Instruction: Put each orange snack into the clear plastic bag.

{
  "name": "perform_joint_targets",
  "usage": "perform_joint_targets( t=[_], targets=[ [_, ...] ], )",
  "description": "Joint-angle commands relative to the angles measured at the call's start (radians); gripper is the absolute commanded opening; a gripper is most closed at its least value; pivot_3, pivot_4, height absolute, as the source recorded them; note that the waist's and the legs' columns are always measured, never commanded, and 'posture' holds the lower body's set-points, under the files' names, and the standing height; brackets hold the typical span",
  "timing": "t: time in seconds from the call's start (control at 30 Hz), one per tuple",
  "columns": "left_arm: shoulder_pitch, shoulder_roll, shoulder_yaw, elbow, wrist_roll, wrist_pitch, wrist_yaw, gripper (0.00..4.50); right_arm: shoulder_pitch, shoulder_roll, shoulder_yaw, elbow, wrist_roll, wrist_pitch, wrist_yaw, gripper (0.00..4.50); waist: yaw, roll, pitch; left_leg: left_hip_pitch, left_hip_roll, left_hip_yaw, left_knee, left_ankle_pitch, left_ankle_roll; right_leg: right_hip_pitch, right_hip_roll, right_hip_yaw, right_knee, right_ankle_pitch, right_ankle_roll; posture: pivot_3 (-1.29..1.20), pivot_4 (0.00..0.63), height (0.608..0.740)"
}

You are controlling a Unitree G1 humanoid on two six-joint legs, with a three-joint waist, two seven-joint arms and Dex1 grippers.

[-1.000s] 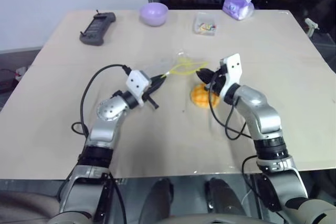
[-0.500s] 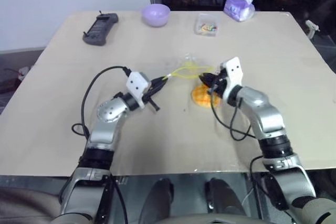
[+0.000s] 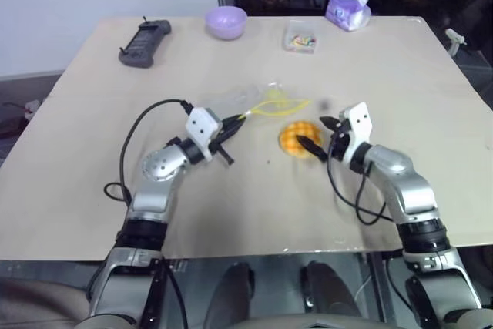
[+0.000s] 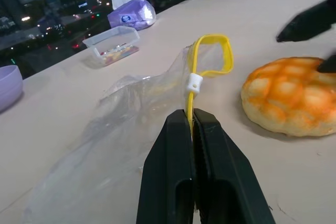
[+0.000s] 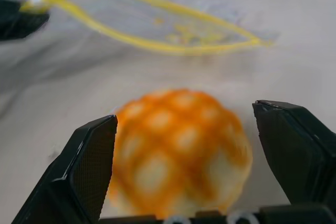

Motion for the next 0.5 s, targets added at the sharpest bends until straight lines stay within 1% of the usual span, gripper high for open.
perform_joint_targets(
  t=[0.03,0.17,0.23,0.27,0.33,0.37,0.4,0.5],
  targets=[
    [-0.017,-0.006,-0.002,-0.020,-0.006,-0.015,-0.011,0.00,-0.070,0.028,-0.029,-0.004,0.033,-0.013,-0.017,4.47,0.001,0.000,0.000,0.000,0.000,0.000,0.000,0.000,0.000,0.000,0.000,0.000,0.000,0.000,0.000,0.00,0.150,0.740],
    [-0.014,-0.017,-0.009,-0.035,-0.002,-0.011,-0.015,0.00,-0.121,0.059,-0.008,0.078,0.017,-0.047,-0.011,4.47,0.003,0.000,0.000,0.000,0.000,-0.001,0.000,0.000,0.000,0.000,0.000,-0.001,0.000,0.000,0.000,0.00,0.150,0.740],
    [-0.011,-0.020,-0.009,-0.041,-0.002,-0.008,-0.015,0.00,-0.138,0.071,0.000,0.119,0.006,-0.068,-0.008,3.93,0.004,0.000,0.000,0.000,0.000,-0.001,0.000,0.000,0.000,0.000,0.000,-0.001,-0.001,0.000,0.000,0.00,0.150,0.740],
    [-0.008,-0.022,-0.008,-0.046,-0.003,-0.005,-0.014,0.00,-0.145,0.076,0.003,0.136,0.005,-0.075,-0.006,3.81,0.003,0.000,0.000,0.000,0.000,-0.001,0.000,0.000,0.000,0.000,0.000,-0.001,-0.001,0.000,0.000,0.00,0.150,0.740],
    [-0.003,-0.025,-0.007,-0.052,-0.005,-0.001,-0.010,0.00,-0.156,0.085,0.005,0.164,0.000,-0.090,-0.003,2.87,0.003,0.000,0.000,0.000,0.000,0.000,0.000,0.000,0.000,0.000,0.000,-0.001,0.000,0.000,0.000,0.00,0.150,0.740],
    [-0.001,-0.027,-0.005,-0.056,-0.005,0.002,-0.007,0.00,-0.161,0.089,0.005,0.174,-0.001,-0.099,-0.001,2.47,0.003,0.000,0.000,0.000,0.000,-0.001,0.000,0.000,0.000,0.000,0.000,-0.001,0.000,0.000,0.000,0.00,0.150,0.740],
    [0.000,-0.028,-0.004,-0.058,-0.004,0.004,-0.005,0.00,-0.164,0.091,0.004,0.180,0.000,-0.104,0.001,1.92,0.003,0.000,0.000,0.000,0.000,-0.001,0.000,0.000,0.000,0.000,0.000,-0.001,0.000,0.000,0.000,0.00,0.150,0.740],
    [0.004,-0.029,-0.002,-0.060,-0.003,0.005,0.000,0.00,-0.164,0.092,0.005,0.175,0.003,-0.108,0.008,0.73,0.002,0.000,0.000,0.000,0.000,-0.001,0.000,0.000,0.000,0.000,0.000,-0.001,0.000,0.000,0.000,0.00,0.150,0.740]
  ],
)
